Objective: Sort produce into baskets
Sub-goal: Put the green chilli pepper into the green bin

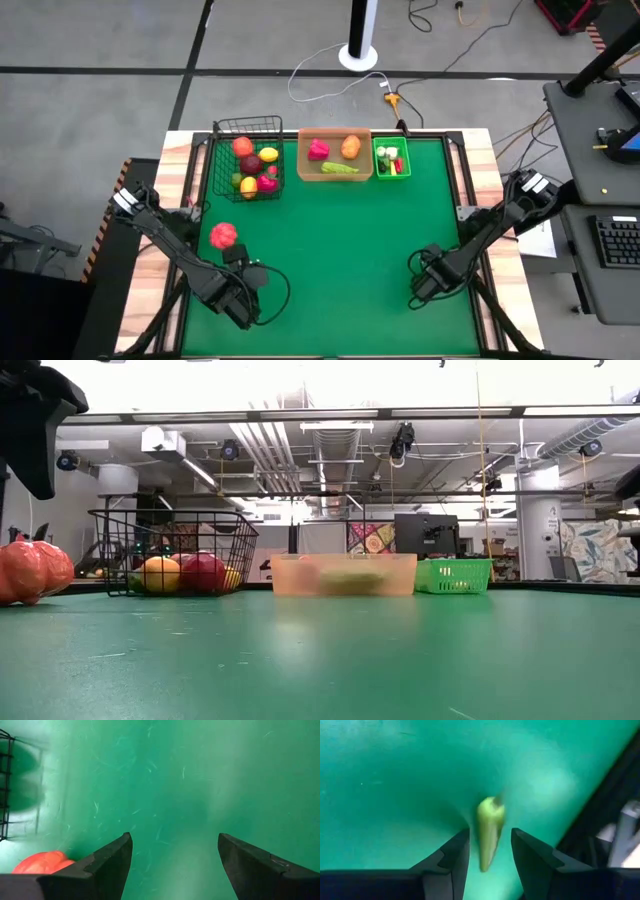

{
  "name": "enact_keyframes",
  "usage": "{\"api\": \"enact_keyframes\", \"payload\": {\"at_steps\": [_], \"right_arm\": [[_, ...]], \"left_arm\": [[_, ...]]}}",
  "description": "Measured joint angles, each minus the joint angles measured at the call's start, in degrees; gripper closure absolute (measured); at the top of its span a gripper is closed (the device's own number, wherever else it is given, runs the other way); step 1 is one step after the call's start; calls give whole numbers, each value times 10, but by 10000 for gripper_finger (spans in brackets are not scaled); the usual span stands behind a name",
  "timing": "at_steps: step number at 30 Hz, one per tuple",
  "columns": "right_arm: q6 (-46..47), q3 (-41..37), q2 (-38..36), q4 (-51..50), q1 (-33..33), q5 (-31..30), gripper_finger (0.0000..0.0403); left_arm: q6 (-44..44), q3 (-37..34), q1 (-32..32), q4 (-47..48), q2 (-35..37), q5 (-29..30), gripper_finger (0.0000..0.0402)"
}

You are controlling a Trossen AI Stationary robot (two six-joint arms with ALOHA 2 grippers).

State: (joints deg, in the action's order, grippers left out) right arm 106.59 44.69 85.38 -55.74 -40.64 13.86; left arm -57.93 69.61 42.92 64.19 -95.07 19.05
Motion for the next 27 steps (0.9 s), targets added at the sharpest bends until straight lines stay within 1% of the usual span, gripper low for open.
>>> {"api": "enact_keyframes", "payload": {"at_steps": [3,6,9,14,19,23,27], "right_arm": [[-1,-14,-2,23,0,0,273],[-10,-16,-3,25,0,-4,291],[-18,-15,-5,29,0,-7,323],[-46,-9,-6,26,0,-11,379],[-60,14,-7,27,0,-31,379],[-74,45,-10,30,5,-97,379],[-137,75,-13,74,31,-182,379]], "left_arm": [[0,0,0,-2,0,0,126],[0,0,0,-4,0,0,126],[0,0,0,-4,0,1,126],[0,0,0,-8,0,26,126],[1,0,0,-11,0,26,126],[16,0,0,-22,0,25,126],[82,0,0,-58,0,19,126]]}}
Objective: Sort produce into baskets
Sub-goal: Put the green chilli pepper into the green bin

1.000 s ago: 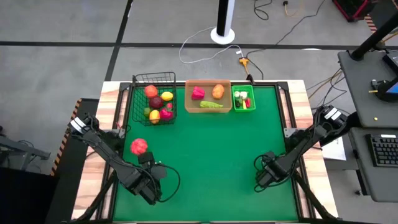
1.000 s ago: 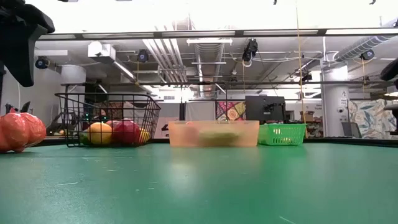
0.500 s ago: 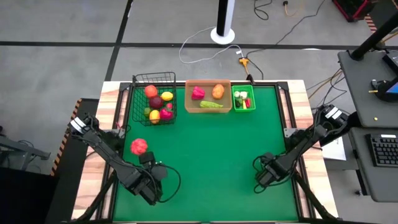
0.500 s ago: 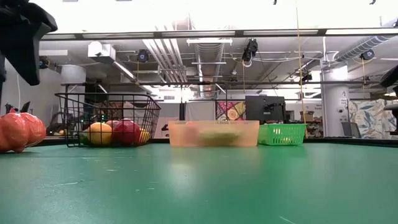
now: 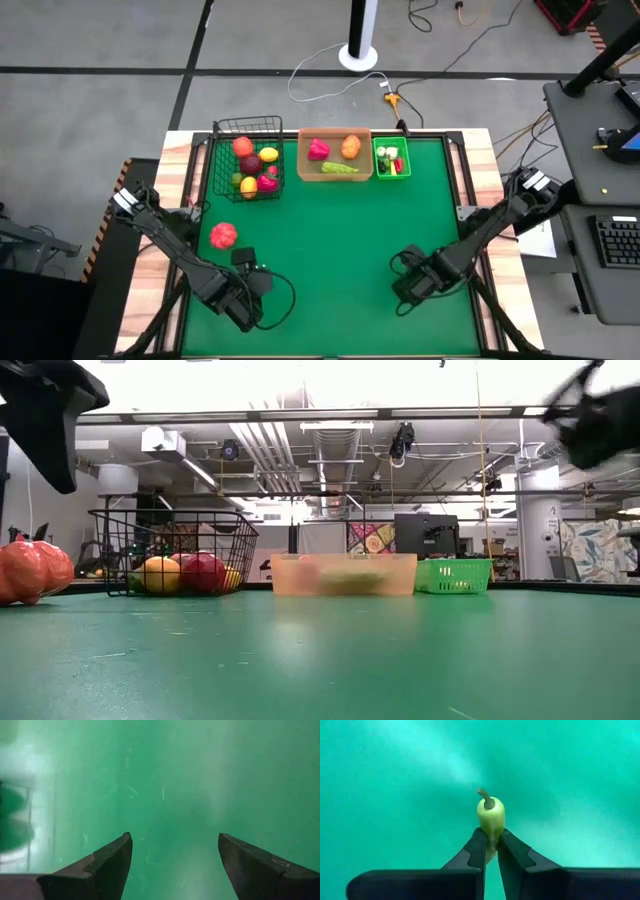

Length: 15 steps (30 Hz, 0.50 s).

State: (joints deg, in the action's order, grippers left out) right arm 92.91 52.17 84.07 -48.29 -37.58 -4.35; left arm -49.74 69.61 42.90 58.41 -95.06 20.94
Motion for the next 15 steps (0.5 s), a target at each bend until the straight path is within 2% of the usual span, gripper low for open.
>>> {"api": "enact_keyframes", "payload": {"at_steps": [2,8,15], "right_arm": [[-55,10,0,38,20,-39,379],[-252,13,4,197,93,-97,380],[-443,12,5,321,159,-176,380]], "left_arm": [[26,0,0,7,1,6,126],[78,0,-12,16,19,103,131],[123,0,-32,20,103,223,146]]}}
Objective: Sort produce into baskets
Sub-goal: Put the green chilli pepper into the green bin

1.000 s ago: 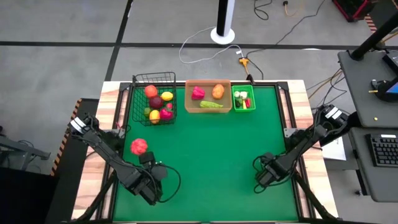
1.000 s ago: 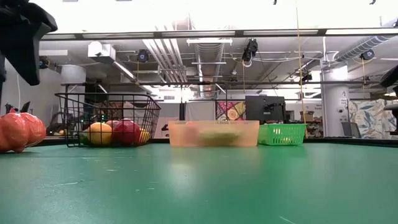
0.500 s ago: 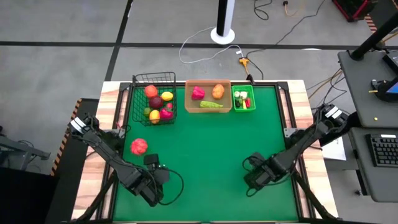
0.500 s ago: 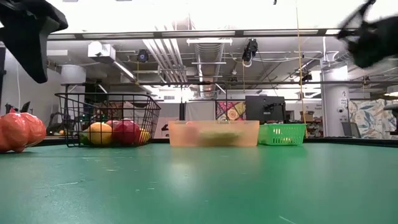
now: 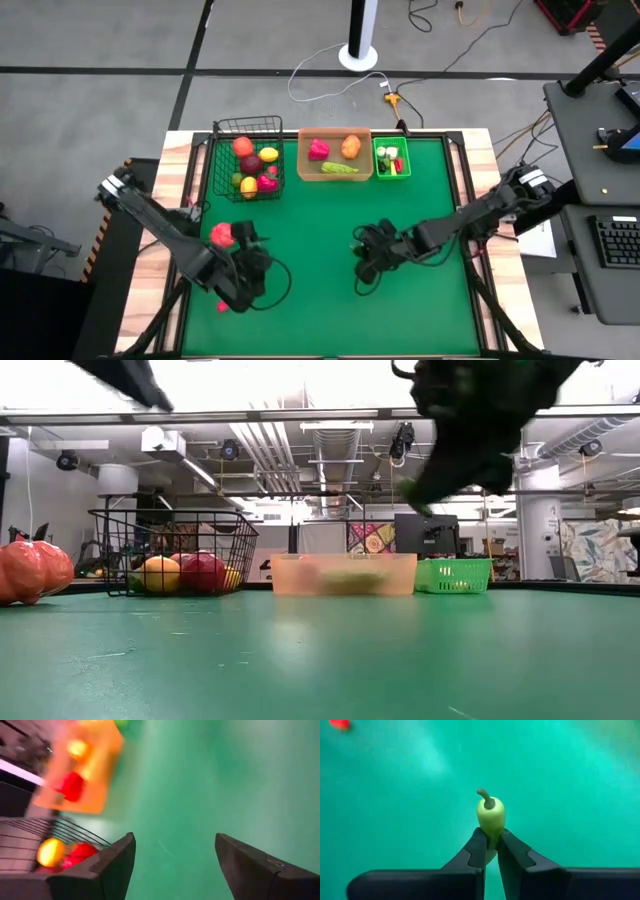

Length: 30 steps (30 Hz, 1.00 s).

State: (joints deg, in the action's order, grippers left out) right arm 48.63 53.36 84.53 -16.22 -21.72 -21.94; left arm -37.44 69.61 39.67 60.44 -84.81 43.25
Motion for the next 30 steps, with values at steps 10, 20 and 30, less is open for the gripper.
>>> {"api": "enact_keyframes", "payload": {"at_steps": [10,20,30], "right_arm": [[-152,20,-28,17,130,-128,380],[-123,79,-26,-243,451,-107,380],[-185,47,15,-174,575,57,328]], "left_arm": [[11,0,-1,-75,112,142,160],[-70,0,-1,-77,86,143,161],[-66,0,-4,-74,38,143,161]]}}
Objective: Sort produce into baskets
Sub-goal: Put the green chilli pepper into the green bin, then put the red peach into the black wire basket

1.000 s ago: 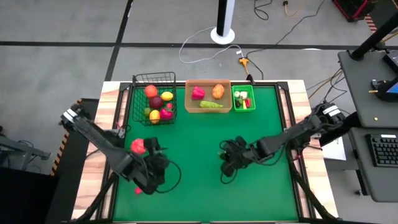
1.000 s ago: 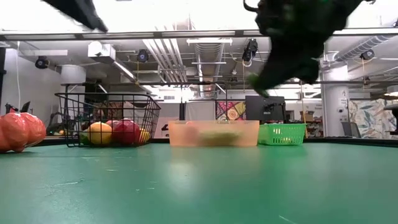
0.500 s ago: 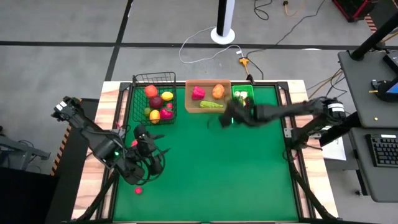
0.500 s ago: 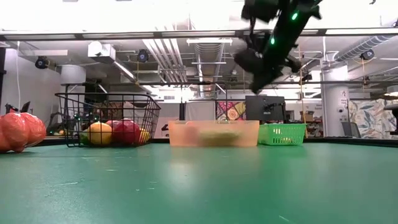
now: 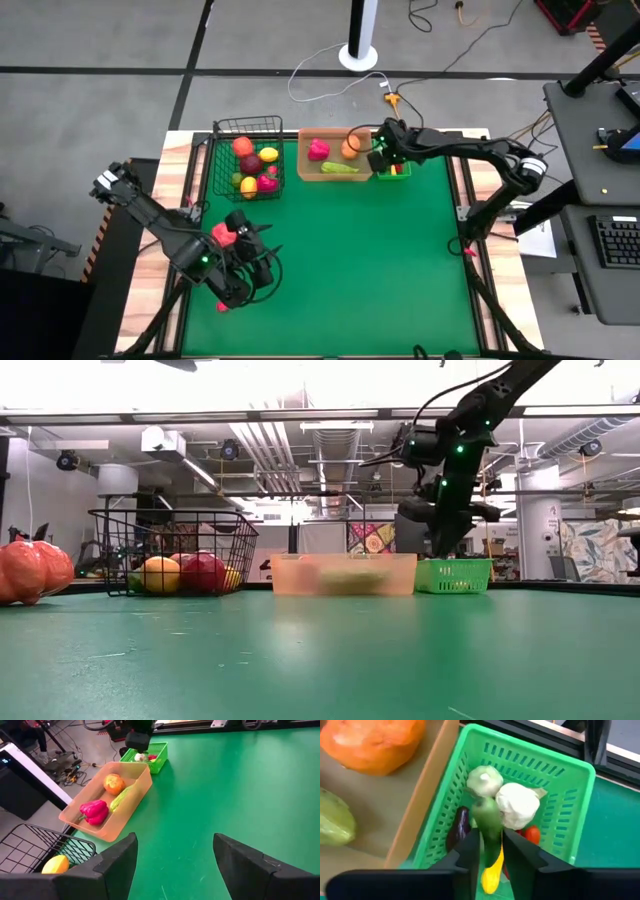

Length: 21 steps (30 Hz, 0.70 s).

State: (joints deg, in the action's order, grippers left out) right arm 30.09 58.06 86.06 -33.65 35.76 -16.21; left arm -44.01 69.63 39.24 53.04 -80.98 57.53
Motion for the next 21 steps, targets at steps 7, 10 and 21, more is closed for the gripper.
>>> {"api": "enact_keyframes", "payload": {"at_steps": [7,10,21], "right_arm": [[-2,0,-1,0,-2,-3,258],[-2,0,-7,0,-15,-3,237],[10,0,-40,1,-118,-48,217]], "left_arm": [[-4,0,0,0,1,-7,161],[-11,0,0,1,1,-46,161],[-117,0,0,72,1,-340,161]]}}
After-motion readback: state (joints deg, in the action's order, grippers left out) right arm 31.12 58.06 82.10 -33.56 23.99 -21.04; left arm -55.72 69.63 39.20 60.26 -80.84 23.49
